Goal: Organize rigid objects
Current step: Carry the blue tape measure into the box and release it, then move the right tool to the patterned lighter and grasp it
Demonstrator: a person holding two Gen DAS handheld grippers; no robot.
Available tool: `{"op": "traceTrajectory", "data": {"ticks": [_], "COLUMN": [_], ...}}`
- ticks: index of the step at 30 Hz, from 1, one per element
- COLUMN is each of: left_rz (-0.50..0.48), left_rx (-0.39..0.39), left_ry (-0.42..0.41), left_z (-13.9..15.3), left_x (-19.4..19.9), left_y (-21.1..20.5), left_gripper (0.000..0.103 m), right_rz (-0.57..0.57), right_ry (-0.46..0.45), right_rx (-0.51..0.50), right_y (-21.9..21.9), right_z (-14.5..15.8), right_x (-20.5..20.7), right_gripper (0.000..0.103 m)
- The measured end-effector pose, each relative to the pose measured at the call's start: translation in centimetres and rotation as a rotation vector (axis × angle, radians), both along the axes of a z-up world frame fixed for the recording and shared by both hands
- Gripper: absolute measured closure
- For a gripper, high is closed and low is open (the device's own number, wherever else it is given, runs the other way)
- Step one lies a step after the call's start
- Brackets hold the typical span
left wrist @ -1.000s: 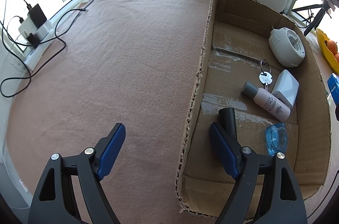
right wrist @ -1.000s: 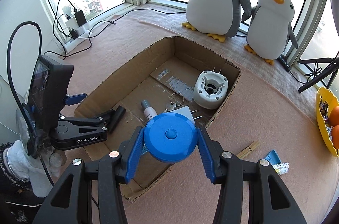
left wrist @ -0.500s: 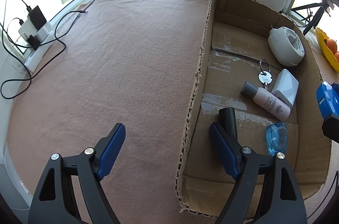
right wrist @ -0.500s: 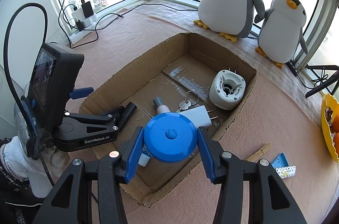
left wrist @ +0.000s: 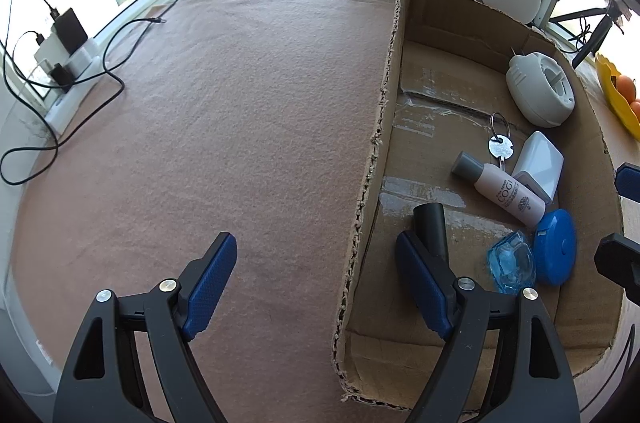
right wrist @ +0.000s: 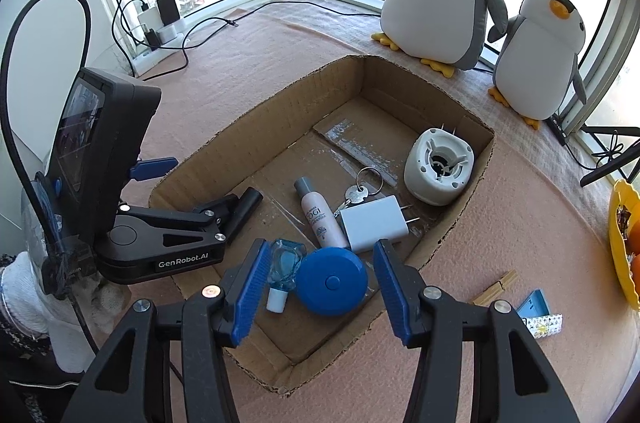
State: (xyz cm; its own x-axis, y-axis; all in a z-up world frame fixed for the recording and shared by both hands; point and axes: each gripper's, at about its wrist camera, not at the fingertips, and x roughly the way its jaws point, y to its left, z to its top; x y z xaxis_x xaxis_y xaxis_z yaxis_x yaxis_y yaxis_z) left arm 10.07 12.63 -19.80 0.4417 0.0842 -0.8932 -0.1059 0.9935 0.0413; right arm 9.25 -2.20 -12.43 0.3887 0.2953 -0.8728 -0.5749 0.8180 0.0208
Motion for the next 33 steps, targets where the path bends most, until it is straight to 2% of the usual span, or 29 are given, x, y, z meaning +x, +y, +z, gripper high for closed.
{"op": "traceTrajectory", "data": {"ticks": [8,16,20,26,33], "left_rz": [-0.006,0.0,-0.001,-0.014,-0.018], "left_rx": [0.027,0.014,0.016,0.04,0.045], "left_ry": [-0.006,-0.008,-0.009,-0.015,-0.018], "left_z": [0.1,0.1,0.0,0.1,0.2], "left_x": [-0.1,-0.2,-0.2,-0.2,-0.3], "left_y": [-0.4,-0.2,-0.2,-0.5,-0.7], "left_gripper": [0.02,0.02,0.02,0.02,0.02], "right_rz": [-0.049,-0.193,-0.317,-0.566,-0.763], "right_ry": [0.006,0.01,0.019,0.037,0.125], "right_rx": [0.048,0.108,0.14,0.158,0.178], "right_y": [-1.6,-6.5,-10.3,-16.5,-21.8], "right_z": [0.8,1.6,1.6,0.9,-1.4], "right_x": [0.0,0.4,0.8,1.7,3.0], "right_gripper": [0.05,0.05,0.05,0.05,0.05]}}
